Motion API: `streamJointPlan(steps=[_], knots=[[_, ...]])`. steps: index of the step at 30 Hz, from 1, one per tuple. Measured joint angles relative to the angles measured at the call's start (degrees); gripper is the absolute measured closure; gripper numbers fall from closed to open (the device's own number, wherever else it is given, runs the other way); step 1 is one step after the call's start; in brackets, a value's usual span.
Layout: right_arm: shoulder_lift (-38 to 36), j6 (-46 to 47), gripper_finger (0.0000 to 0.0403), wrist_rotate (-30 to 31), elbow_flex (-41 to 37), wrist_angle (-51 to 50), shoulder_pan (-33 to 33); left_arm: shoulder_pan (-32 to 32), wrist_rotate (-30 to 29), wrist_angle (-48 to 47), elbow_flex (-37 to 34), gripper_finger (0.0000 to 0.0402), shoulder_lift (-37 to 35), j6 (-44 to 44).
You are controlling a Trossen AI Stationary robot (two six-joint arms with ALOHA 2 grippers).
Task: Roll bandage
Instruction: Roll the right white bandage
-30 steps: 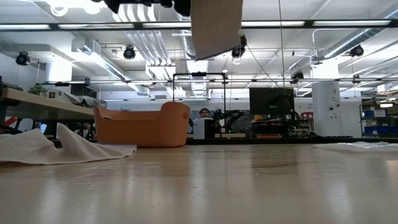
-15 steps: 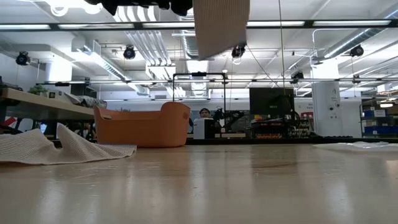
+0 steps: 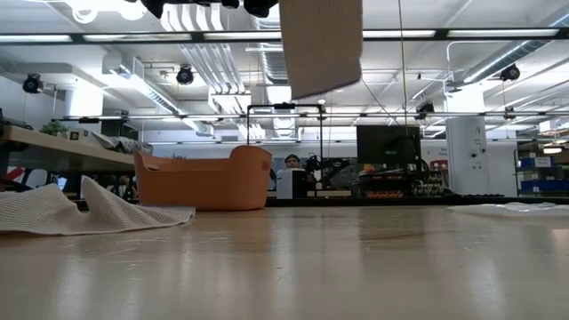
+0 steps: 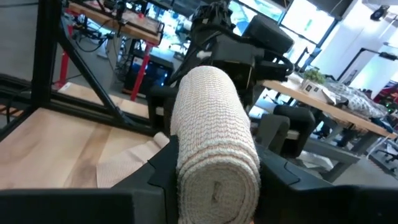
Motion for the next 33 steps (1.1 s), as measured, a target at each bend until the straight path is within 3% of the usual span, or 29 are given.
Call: streamJointPlan(steps=[7, 17, 26, 33], knots=[[0.00, 4.98, 0.0278, -0.13, 0.00, -4.69, 0.00, 0.01, -0.81, -0.04, 0.00, 0.0095, -0.01, -0.06], [-1.50, 6.48, 0.0278, 0.36, 0.00, -6.75, 1.62, 0.04, -12.24, 0.53, 0.00, 0.0115, -0.04, 4.42], [-1.86, 7.48, 0.0280, 1.61, 0.00, -7.77, 1.62, -0.02, -12.36, 2.68, 0.00, 0.0133, -0.29, 5.37], [-2.40, 6.54, 0.0281, 2.15, 0.00, -7.28, 1.60, -0.13, -12.12, 2.67, 0.00, 0.0149, -0.31, 0.22]])
